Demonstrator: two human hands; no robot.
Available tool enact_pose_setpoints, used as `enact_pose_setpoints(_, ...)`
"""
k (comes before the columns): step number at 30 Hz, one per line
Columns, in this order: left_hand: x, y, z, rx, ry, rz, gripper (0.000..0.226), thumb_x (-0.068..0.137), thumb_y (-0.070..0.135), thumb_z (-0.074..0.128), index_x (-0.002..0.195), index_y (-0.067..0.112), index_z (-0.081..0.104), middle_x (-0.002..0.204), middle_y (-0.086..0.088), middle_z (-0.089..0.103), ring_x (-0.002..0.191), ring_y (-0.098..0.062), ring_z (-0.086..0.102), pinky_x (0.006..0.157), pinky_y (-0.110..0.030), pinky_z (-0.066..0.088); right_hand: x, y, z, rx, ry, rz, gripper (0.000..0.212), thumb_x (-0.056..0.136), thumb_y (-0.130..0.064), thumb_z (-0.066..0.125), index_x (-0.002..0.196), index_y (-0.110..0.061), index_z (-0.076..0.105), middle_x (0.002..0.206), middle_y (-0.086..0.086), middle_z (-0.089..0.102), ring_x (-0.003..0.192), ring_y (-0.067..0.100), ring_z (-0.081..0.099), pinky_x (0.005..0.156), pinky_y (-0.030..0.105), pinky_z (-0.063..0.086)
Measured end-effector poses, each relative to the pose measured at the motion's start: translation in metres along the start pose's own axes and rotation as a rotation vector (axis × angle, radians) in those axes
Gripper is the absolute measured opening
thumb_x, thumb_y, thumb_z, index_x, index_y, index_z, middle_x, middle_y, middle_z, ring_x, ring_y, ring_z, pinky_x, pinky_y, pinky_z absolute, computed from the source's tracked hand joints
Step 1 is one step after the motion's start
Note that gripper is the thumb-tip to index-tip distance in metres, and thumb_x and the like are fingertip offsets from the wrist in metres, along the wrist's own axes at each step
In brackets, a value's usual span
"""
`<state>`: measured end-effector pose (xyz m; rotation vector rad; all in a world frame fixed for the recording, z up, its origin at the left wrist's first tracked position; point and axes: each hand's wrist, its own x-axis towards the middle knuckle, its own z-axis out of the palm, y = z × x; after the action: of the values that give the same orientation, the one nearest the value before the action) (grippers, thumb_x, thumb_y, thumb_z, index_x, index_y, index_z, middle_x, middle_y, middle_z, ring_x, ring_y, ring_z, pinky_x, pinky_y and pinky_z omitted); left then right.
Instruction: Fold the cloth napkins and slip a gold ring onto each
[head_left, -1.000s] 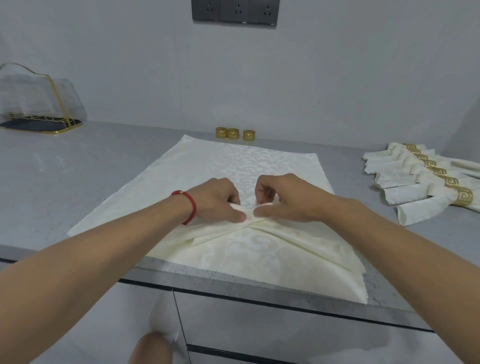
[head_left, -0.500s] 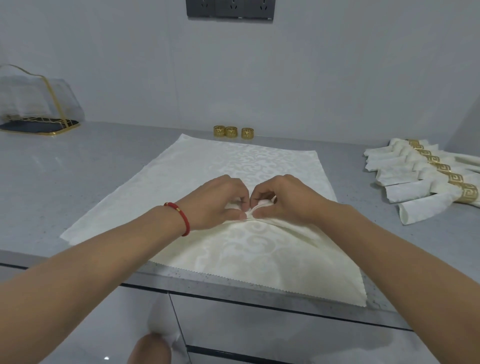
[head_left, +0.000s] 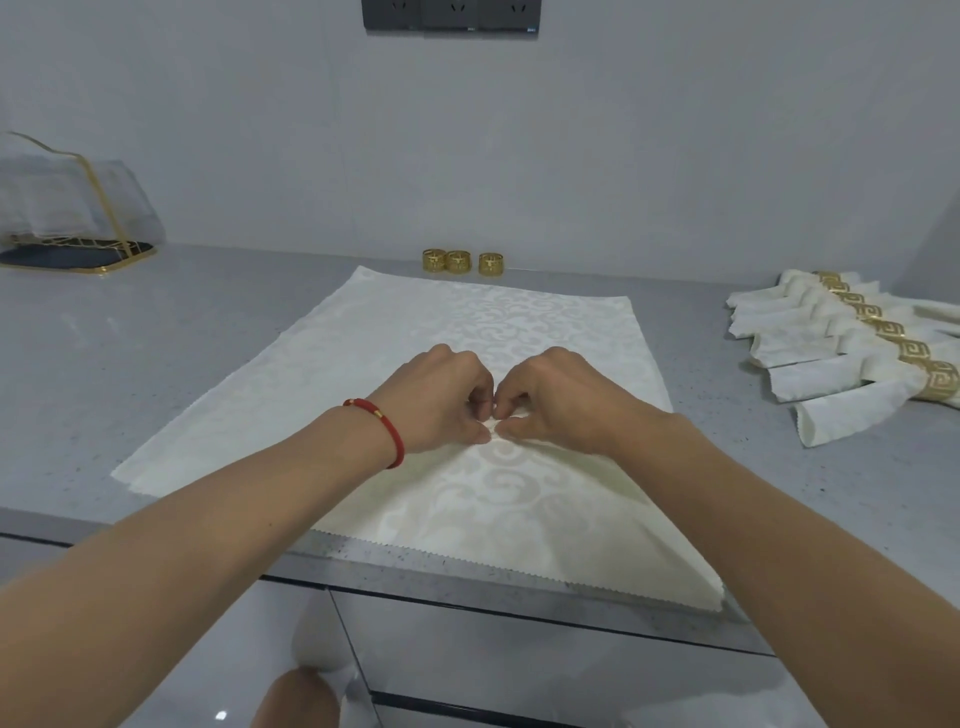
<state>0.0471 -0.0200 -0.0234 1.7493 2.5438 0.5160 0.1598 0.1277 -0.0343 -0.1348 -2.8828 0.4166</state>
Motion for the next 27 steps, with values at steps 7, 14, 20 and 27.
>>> enact_pose_setpoints(7,0.006,0.008,-0.006,0.086,-0.066,-0.008,0.009,0.072,0.023,0.076,0.079,0.021,0.069,0.089,0.005,0.063,0.096,-0.017,0.053,0.076,-0.033,0.054,-0.001,0.005,-0.008,0.297,-0.027,0.139,0.006,0.076,-0.024,0.079,0.077,-0.028,0.082,0.076,-0.010,0.077,0.082,0.017,0.072,0.081,0.047,0.060)
enact_pose_setpoints(14,0.004,0.008,0.007,0.068,-0.020,0.009,0.011,0.073,0.018,0.074,0.079,0.018,0.065,0.086,0.003,0.061,0.090,-0.021,0.052,0.071,-0.032,0.050,-0.006,0.016,-0.013,0.463,-0.051,0.199,0.015,0.083,-0.036,0.076,0.084,-0.023,0.083,0.091,-0.003,0.079,0.092,0.022,0.073,0.090,0.038,0.059)
enact_pose_setpoints(20,0.027,-0.024,-0.013,0.070,0.151,-0.049,0.014,0.074,0.017,0.078,0.082,0.015,0.066,0.083,0.005,0.062,0.086,-0.020,0.053,0.072,-0.029,0.045,0.026,0.040,-0.026,0.622,0.214,0.300,0.028,0.095,-0.036,0.066,0.081,-0.019,0.082,0.092,-0.004,0.079,0.093,0.017,0.074,0.092,0.048,0.059)
enact_pose_setpoints(27,0.087,-0.121,-0.013,0.067,0.361,-0.390,0.010,0.071,0.009,0.067,0.079,0.013,0.064,0.086,-0.008,0.064,0.088,-0.033,0.056,0.070,-0.033,0.043,0.115,0.079,-0.004,0.373,0.460,0.505,0.030,0.093,-0.023,0.059,0.080,0.000,0.073,0.080,0.014,0.074,0.068,0.025,0.061,0.056,0.023,0.045)
